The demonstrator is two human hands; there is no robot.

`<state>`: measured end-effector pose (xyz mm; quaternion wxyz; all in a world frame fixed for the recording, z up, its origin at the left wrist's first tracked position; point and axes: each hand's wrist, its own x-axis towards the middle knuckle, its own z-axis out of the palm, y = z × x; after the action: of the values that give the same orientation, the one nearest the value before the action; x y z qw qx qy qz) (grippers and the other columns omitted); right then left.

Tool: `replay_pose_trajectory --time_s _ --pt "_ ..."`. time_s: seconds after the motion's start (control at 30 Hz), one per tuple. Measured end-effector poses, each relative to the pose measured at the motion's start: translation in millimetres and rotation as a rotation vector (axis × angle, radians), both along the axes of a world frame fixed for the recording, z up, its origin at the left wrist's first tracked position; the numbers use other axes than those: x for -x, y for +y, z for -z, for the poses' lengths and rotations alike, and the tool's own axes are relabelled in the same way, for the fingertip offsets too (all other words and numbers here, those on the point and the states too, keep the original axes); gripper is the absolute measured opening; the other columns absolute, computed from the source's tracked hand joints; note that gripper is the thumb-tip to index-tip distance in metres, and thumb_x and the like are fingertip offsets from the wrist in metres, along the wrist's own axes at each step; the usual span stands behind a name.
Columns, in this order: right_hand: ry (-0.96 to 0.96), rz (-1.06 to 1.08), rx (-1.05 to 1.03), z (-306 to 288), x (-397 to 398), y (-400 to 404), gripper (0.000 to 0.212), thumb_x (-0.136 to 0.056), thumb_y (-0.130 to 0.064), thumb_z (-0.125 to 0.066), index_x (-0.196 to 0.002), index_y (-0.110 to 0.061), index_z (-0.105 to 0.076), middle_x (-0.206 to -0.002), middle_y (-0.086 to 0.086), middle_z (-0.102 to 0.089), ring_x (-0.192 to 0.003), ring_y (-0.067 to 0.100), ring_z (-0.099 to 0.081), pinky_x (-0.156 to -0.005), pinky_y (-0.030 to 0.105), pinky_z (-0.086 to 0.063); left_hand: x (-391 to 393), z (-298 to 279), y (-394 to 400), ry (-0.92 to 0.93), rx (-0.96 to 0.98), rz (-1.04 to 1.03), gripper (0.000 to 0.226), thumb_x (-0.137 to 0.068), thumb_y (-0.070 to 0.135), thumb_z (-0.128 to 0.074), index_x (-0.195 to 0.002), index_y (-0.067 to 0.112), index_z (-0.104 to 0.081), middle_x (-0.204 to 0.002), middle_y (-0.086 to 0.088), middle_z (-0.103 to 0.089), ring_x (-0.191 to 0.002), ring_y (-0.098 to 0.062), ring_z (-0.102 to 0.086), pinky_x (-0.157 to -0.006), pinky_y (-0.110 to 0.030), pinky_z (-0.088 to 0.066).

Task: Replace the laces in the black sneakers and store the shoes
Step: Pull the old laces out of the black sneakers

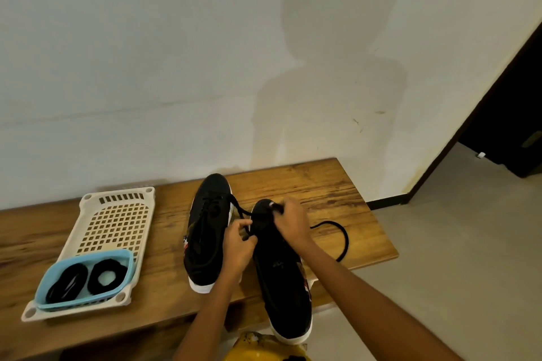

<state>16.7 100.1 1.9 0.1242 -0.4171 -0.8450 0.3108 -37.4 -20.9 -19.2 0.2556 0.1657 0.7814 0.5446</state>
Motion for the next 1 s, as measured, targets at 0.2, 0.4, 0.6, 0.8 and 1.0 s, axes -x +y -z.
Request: replay_pose_trajectory --time_s 0.2,0.4,0.6,0.8,1.0 --pt "0.352 0.467 0.572 5.8 -14.4 21.2 0.043 -0.097 -0.043 -0.045 -0.084 -0.004 -0.056 -0.067 0.007 -0.061 -0.052 0.016 -0.058 -0.050 0.028 -0.053 -2.6 -9.1 9.0 0.371 0.355 0.112 0.036 -0.087 0.012 -0.058 -0.123 0.018 -0.059 -0.127 -0.009 -0.047 -0.086 -0.018 -0.057 -0.056 -0.015 -0.041" --pt "0.435 0.203 0.722 10.7 -23.3 8.9 0.028 -0.097 -0.027 -0.050 -0.090 -0.005 -0.066 -0.067 0.002 -0.061 -0.062 0.011 -0.060 -0.064 0.023 -0.054 7.1 -44.2 20.8 0.891 0.794 0.332 0.021 -0.091 0.039 -0.056 -0.099 0.027 -0.071 -0.115 0.002 -0.058 -0.113 -0.021 -0.049 -0.098 -0.037 -0.033" --pt "0.355 -0.187 0.712 25.4 -35.9 -14.3 0.027 -0.089 -0.013 -0.061 -0.114 -0.019 -0.055 -0.094 0.001 -0.063 -0.089 0.006 -0.061 -0.081 0.019 -0.048 15.6 -111.2 57.5 0.477 0.371 0.273 0.022 -0.090 0.037 -0.059 -0.092 0.021 -0.073 -0.090 -0.003 -0.071 -0.087 -0.020 -0.064 -0.086 -0.035 -0.043" --pt "0.403 -0.198 0.619 22.2 -35.8 -25.8 0.022 -0.095 -0.025 -0.056 -0.115 -0.022 -0.064 -0.103 -0.016 -0.064 -0.100 -0.004 -0.058 -0.085 0.011 -0.044 10.5 -132.0 66.4 0.045 -0.042 0.386 0.020 -0.086 0.020 -0.066 -0.098 0.005 -0.071 -0.085 0.004 -0.066 -0.072 -0.005 -0.059 -0.070 -0.015 -0.049" --pt "0.336 -0.142 0.621 10.5 -28.8 -23.6 0.021 -0.097 -0.020 -0.052 -0.081 -0.016 -0.065 -0.077 -0.002 -0.063 -0.075 0.012 -0.060 -0.067 0.019 -0.045 24.4 -62.4 31.5 0.437 0.606 0.526 0.042 -0.100 0.037 -0.033 -0.084 0.010 -0.061 -0.075 -0.002 -0.059 -0.073 -0.019 -0.057 -0.069 -0.032 -0.041"
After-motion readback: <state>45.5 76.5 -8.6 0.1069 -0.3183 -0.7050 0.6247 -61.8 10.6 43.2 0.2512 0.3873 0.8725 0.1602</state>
